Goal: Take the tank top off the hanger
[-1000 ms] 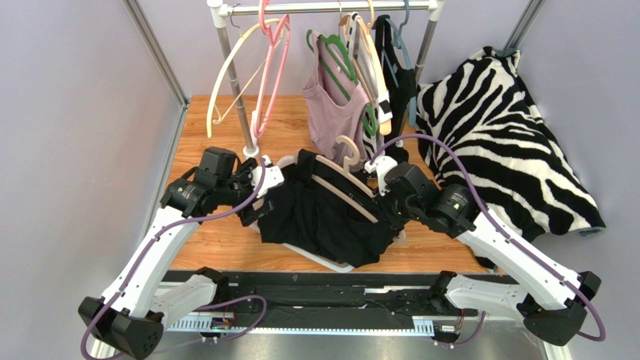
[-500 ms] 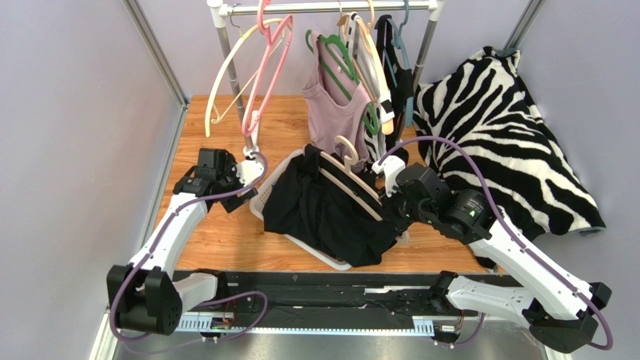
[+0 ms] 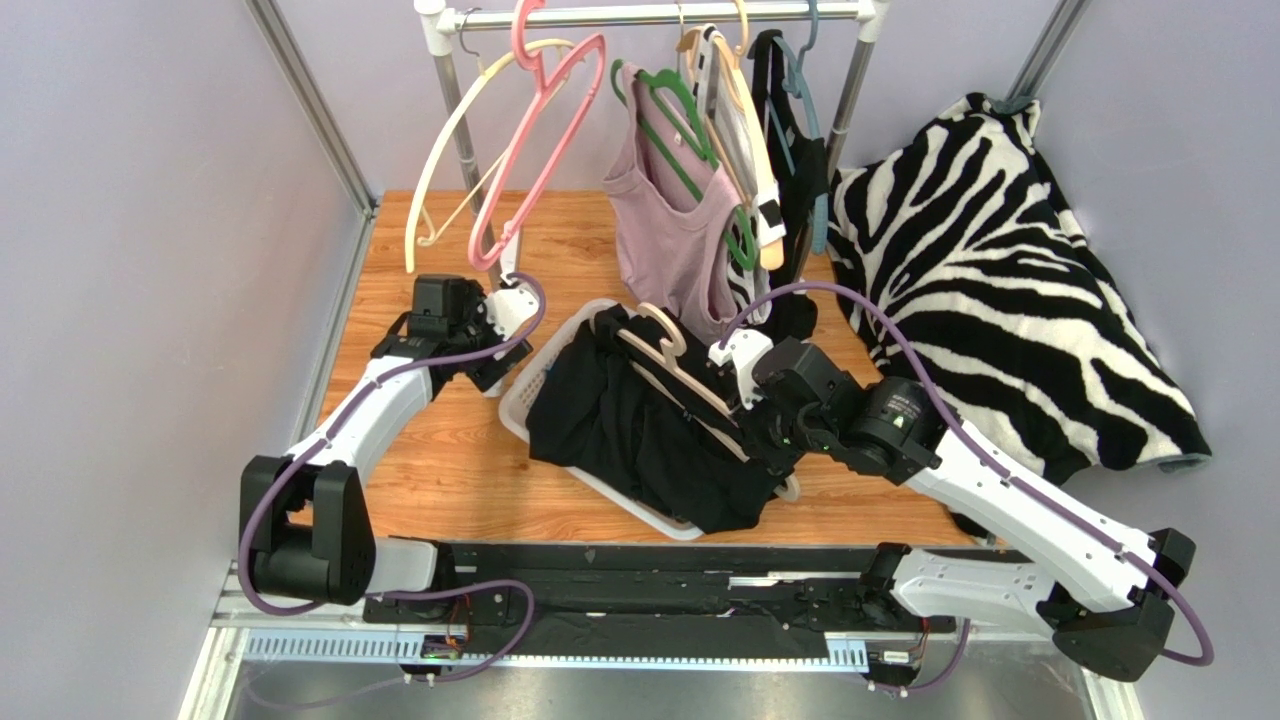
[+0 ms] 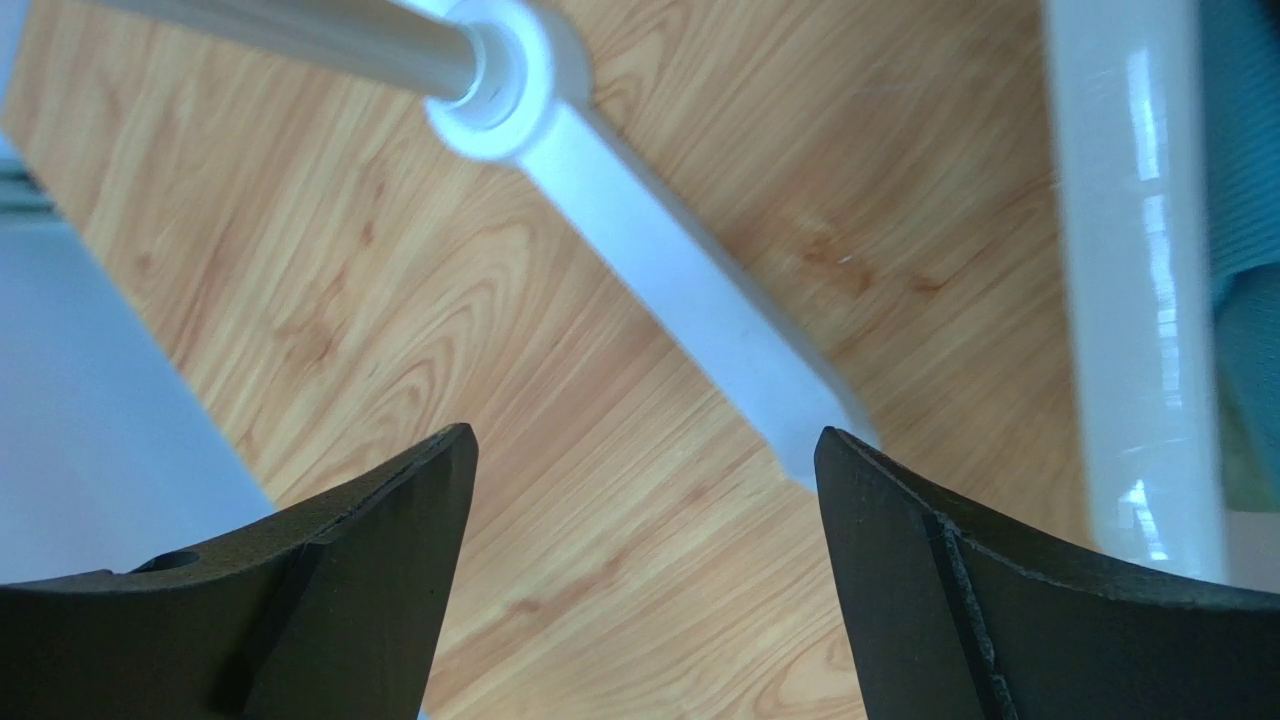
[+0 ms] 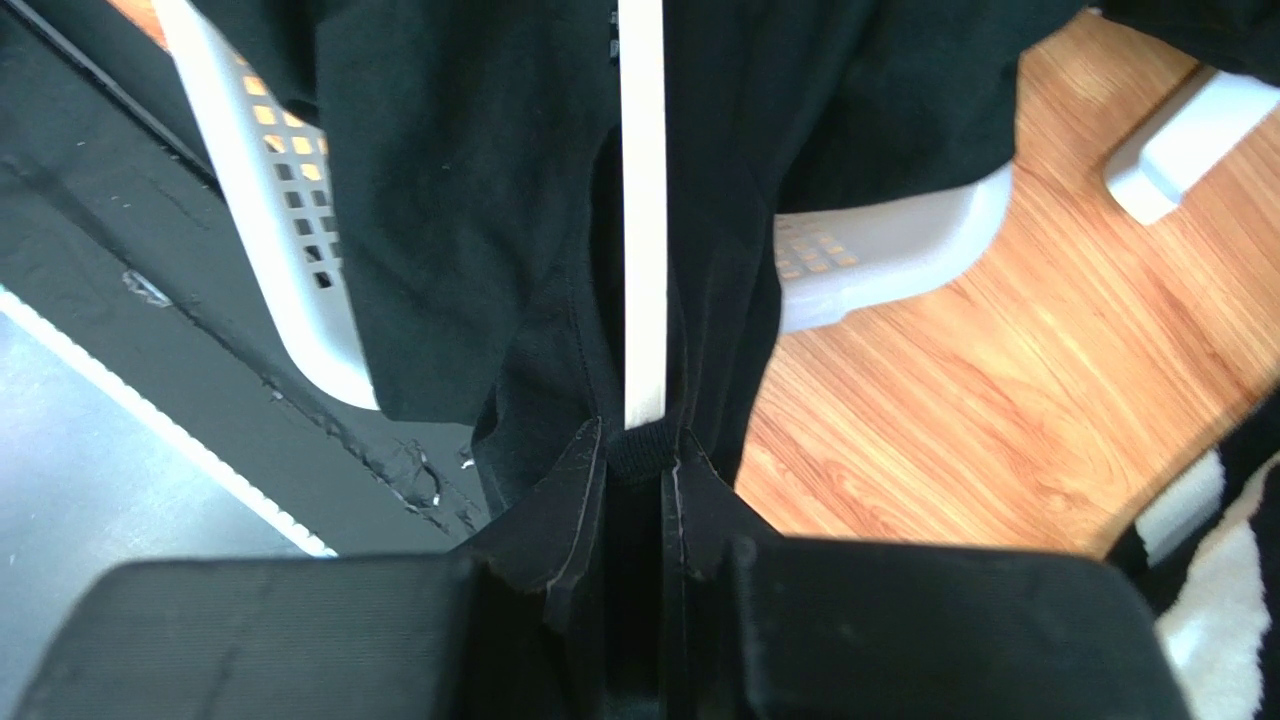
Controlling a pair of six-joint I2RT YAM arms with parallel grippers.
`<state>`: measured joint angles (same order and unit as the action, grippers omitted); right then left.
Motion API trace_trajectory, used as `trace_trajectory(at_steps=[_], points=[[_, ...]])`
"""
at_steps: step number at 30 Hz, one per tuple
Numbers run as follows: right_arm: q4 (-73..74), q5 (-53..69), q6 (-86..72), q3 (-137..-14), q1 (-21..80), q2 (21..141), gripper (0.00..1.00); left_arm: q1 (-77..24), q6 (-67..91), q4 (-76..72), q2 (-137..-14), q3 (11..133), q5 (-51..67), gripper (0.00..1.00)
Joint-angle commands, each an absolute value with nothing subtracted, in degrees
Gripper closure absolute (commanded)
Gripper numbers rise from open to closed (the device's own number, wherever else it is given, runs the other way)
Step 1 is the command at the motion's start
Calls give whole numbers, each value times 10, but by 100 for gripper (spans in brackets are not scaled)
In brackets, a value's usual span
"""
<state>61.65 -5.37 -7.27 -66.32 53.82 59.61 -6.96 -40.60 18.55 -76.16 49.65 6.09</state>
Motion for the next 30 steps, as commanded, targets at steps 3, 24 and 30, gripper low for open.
trace_trajectory(at_steps=[3, 24, 30], points=[[568, -23, -68, -677, 554, 613, 100, -66, -422, 225, -745, 512, 221, 9], [508, 132, -100, -641, 580, 619, 100, -69, -626, 528, -628, 483, 419, 11], [507, 160, -142, -593, 627, 604, 100, -80, -629, 541, -612, 464, 423, 11]])
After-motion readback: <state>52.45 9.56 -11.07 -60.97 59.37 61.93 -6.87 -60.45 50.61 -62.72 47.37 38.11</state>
